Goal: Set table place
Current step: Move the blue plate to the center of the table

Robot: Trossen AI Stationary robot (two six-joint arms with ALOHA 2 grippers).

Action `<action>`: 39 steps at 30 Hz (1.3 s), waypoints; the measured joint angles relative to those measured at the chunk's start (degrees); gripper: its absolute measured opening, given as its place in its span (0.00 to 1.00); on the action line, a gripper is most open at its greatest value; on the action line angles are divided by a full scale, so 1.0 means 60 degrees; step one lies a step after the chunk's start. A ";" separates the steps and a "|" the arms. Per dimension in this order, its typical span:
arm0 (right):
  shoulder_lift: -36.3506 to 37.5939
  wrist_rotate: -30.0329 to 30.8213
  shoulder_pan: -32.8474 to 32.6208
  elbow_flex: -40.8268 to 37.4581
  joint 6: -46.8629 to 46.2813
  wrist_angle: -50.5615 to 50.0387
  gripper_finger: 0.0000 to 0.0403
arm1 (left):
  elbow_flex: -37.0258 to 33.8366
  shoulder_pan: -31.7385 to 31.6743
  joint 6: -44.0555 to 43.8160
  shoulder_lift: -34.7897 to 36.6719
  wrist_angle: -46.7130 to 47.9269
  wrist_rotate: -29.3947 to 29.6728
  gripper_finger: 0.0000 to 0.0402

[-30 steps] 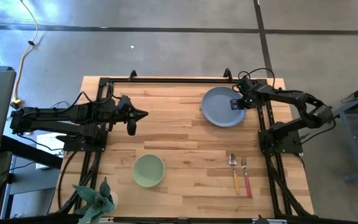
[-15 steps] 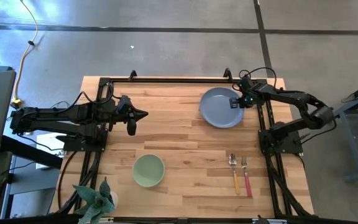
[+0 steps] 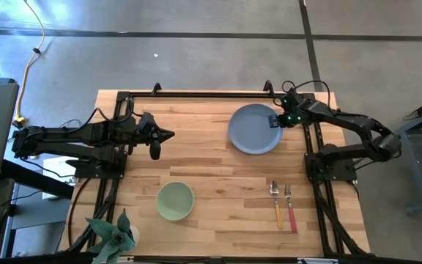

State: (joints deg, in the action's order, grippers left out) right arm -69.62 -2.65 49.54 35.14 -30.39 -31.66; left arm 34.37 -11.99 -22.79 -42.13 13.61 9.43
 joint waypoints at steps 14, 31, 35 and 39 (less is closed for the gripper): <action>0.0527 0.0066 -0.2844 0.0000 -0.1962 -0.0244 0.00 | 0.0001 0.0000 0.0000 0.0000 0.0001 0.0004 0.00; -0.0234 0.0626 -0.6358 0.0011 -0.4682 0.1596 0.00 | 0.0004 0.0000 -0.0004 0.0000 -0.0010 0.0007 0.00; -0.1055 0.0698 -0.6763 0.0478 -0.4733 0.1672 0.00 | 0.0004 0.0000 -0.0018 0.0000 -0.0011 0.0004 0.00; -0.2091 0.0692 -0.6864 0.1408 -0.4164 0.1644 0.00 | 0.0004 0.0000 -0.0018 0.0000 -0.0011 0.0004 0.00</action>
State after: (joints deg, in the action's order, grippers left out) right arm -82.17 1.51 8.36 43.58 -55.37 -21.80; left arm 34.39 -11.99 -22.90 -42.13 13.54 9.45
